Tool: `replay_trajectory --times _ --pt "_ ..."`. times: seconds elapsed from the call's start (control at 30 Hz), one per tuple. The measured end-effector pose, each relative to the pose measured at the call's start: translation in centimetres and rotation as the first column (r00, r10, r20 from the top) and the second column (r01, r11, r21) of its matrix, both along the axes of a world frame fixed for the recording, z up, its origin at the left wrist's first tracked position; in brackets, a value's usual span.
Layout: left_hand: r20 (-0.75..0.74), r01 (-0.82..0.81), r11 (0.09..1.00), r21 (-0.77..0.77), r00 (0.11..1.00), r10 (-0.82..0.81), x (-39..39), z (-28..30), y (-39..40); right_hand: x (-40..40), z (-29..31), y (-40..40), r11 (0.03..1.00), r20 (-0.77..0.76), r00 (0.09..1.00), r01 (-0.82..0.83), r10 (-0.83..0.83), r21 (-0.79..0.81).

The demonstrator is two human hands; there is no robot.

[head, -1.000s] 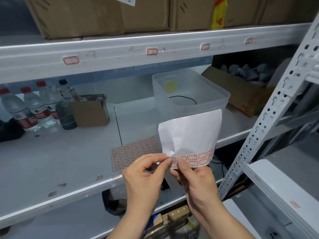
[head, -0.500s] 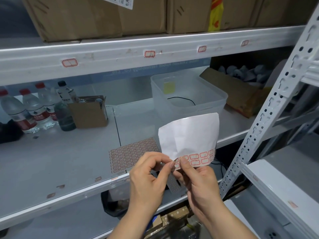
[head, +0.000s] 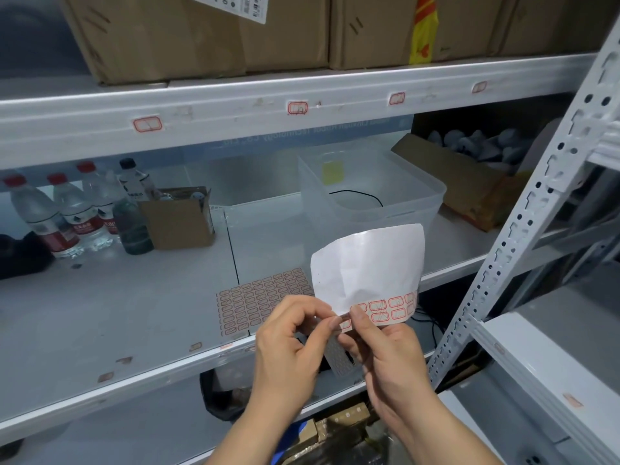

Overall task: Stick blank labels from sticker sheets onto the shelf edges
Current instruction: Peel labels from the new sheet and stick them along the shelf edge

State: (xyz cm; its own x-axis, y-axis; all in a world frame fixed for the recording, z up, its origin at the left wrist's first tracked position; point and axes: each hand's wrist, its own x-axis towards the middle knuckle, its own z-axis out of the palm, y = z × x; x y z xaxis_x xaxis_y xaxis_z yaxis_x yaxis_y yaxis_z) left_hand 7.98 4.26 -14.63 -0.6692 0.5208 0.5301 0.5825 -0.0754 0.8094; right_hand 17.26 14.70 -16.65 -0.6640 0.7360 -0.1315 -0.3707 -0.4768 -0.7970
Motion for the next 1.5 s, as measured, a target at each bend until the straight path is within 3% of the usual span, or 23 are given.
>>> replay_trajectory --times 0.13,0.23,0.43,0.53,0.9,1.07,1.5 --pt "0.058 0.005 1.000 -0.022 0.998 -0.004 -0.2 0.1 0.1 0.0 0.0 0.2 1.000 0.026 1.000 -0.001 0.001 0.017" --pt "0.194 0.015 1.000 -0.013 0.981 -0.012 -0.6 0.1 0.3 0.2 -0.2 0.6 1.000 0.042 0.999 0.014 -0.015 0.023" --pt "0.392 -0.003 1.000 -0.024 0.920 0.012 -1.9 -1.0 0.7 1.0 -0.5 1.4 0.975 0.193 0.974 0.078 -0.119 0.209" --pt "0.450 -0.025 0.999 -0.047 0.892 0.043 -3.5 -2.6 0.3 1.7 -0.6 2.2 0.970 0.210 0.967 0.100 -0.148 0.220" --pt "0.313 -0.093 0.973 -0.213 0.937 0.158 -4.4 -9.7 -1.7 2.4 -0.8 3.8 0.959 0.256 0.952 0.093 -0.165 0.269" --pt "0.078 -0.191 0.936 -0.295 0.972 0.223 -3.3 -12.4 -0.5 2.1 -1.1 4.2 0.948 0.281 0.945 0.078 -0.169 0.309" --pt "0.127 -0.381 0.862 -0.333 0.888 0.441 -4.3 -15.2 2.0 1.6 -2.4 5.2 0.945 0.331 0.933 0.026 -0.140 0.327"
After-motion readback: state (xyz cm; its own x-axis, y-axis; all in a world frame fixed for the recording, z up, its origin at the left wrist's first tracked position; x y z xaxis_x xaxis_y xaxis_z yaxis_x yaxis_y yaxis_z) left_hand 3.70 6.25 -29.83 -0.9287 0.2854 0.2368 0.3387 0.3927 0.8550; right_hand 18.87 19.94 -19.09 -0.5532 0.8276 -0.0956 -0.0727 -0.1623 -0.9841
